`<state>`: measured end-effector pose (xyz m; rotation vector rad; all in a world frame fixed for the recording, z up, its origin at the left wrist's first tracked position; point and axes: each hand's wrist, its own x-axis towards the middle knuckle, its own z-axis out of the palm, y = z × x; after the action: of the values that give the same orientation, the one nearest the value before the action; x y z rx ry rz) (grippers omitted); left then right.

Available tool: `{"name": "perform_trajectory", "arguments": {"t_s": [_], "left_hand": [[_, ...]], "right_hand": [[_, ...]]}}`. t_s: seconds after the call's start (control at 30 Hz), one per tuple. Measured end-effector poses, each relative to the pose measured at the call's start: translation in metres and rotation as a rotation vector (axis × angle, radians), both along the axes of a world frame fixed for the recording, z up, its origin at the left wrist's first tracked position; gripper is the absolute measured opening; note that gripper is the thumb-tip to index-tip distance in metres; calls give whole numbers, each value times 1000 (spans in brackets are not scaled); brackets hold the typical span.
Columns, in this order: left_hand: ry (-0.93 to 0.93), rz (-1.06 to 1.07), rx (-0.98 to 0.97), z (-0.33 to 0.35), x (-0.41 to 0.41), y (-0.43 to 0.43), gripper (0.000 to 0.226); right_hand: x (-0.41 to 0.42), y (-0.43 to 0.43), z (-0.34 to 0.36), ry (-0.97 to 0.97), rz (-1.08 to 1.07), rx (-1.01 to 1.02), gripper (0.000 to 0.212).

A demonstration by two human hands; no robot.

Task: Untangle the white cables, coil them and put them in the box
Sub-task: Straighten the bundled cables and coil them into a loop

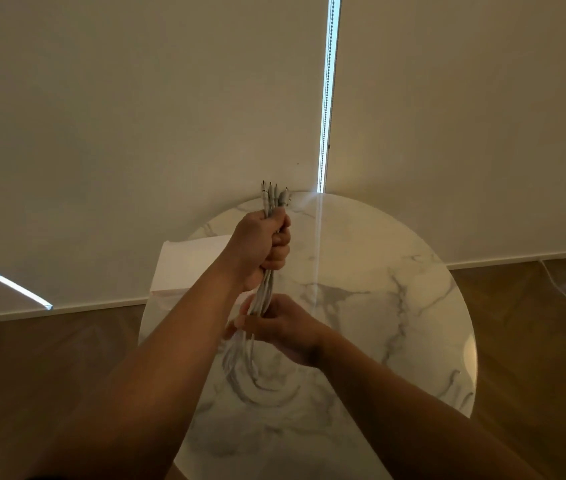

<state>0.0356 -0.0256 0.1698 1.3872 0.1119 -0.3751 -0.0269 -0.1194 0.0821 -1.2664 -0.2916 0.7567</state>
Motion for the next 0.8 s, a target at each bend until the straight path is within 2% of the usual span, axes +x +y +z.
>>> {"name": "perform_trajectory", "arguments": {"t_s": [0.1, 0.27, 0.4, 0.5, 0.57, 0.67, 0.8], "left_hand": [[3, 72, -61, 6, 4, 3, 35], [-31, 342, -311, 24, 17, 31, 38], [-94, 513, -495, 40, 21, 52, 38], [-111, 618, -601, 46, 21, 59, 35], [-103, 675, -675, 49, 19, 62, 35], [-86, 759, -799, 53, 17, 71, 35], [74, 884, -917, 27, 15, 70, 35]], "right_hand": [[-4, -2, 1, 110, 17, -43, 23], [-7, -25, -1, -14, 89, -360, 40], [27, -50, 39, -249, -118, -618, 38], [52, -70, 88, -569, -181, -754, 37], [62, -84, 112, -655, -170, -790, 39], [68, -97, 133, -667, -109, -817, 39], [68, -95, 152, -814, -232, -737, 42]]}}
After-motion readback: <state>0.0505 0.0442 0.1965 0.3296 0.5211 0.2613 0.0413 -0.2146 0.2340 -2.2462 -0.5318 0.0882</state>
